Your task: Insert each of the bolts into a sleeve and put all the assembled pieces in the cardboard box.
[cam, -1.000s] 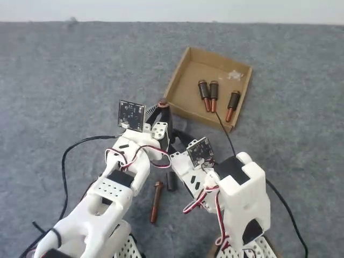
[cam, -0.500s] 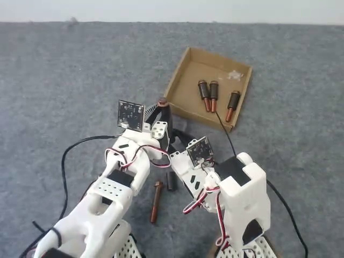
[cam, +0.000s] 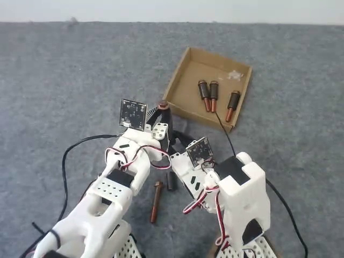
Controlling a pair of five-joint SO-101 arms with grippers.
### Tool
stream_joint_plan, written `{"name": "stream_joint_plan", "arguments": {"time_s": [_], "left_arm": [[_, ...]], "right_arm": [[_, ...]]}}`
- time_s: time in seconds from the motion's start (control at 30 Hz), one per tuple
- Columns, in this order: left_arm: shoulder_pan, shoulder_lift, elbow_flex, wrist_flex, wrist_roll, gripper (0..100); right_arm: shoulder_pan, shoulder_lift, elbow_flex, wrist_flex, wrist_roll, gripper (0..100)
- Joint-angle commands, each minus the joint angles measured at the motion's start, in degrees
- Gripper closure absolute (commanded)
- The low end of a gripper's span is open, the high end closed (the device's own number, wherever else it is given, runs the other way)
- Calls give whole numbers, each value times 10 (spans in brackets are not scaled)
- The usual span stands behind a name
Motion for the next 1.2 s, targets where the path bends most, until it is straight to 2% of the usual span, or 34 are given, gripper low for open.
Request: {"name": "stream_joint_plan", "arguments": {"time_s": [0.0, 0.6, 0.77, 0.9, 1.17], "left_arm": [[5, 5, -4, 12, 7, 991], [6, 4, -1, -25, 7, 991], [-14, 10, -7, -98, 38, 991], [-12, 5, -12, -55, 38, 991], [-15, 10, -29, -54, 58, 991]], "right_arm": [[7, -39, -11, -4, -5, 992], [19, -40, -13, 0, -5, 992], [11, -41, -12, 11, -5, 992], [13, -41, -12, 11, -5, 992], [14, -41, -11, 10, -5, 992]]}}
